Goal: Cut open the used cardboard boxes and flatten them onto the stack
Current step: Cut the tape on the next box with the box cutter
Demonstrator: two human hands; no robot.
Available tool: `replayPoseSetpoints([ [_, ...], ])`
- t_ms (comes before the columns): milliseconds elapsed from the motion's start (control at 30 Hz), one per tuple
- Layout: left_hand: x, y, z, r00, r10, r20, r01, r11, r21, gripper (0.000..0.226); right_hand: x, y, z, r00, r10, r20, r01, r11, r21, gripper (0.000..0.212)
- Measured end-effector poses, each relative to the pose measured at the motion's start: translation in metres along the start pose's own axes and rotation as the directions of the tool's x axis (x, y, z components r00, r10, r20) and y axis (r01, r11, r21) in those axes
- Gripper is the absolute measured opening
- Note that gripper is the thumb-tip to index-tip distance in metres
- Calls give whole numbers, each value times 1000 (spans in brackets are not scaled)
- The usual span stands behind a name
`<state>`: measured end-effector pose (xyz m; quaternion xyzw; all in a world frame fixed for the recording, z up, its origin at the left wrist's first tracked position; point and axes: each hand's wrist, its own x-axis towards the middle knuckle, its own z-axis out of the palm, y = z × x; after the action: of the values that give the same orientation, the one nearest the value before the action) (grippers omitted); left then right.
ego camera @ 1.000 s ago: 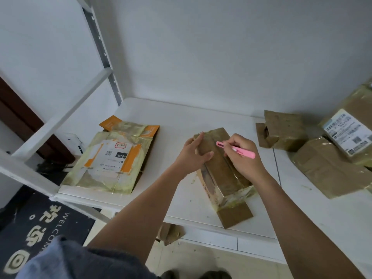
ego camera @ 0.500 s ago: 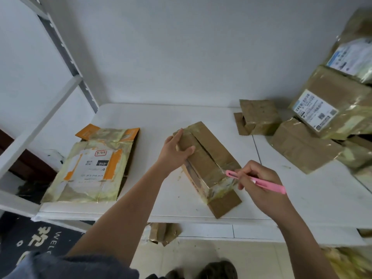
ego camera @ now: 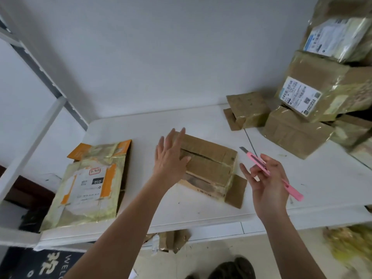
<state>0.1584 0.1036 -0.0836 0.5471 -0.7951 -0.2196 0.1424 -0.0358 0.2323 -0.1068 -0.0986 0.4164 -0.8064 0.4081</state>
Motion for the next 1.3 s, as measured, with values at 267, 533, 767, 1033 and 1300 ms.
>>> replayPoseSetpoints([
  [267, 4, -2, 22, 970, 120, 210, -145, 984, 107, 81, -8, 6, -3, 991, -129, -32, 115, 953, -280, 7],
  [533, 7, -1, 19, 952, 107, 287, -142, 984, 104, 108, -13, 23, 13, 978, -150, -141, 105, 953, -285, 13],
  [767, 7, -4, 18, 943, 124, 308, -155, 985, 78, 112, -7, 35, 10, 966, -164, -202, 102, 952, -289, 18],
  [1033, 8, -4, 21, 942, 128, 309, -169, 979, 111, 106, -11, 40, 1, 985, -160, -64, 111, 873, -475, 9],
  [1300, 10, -3, 20, 934, 140, 330, -189, 974, 122, 117, -35, 39, -4, 988, -152, 17, 138, 843, -519, 17],
])
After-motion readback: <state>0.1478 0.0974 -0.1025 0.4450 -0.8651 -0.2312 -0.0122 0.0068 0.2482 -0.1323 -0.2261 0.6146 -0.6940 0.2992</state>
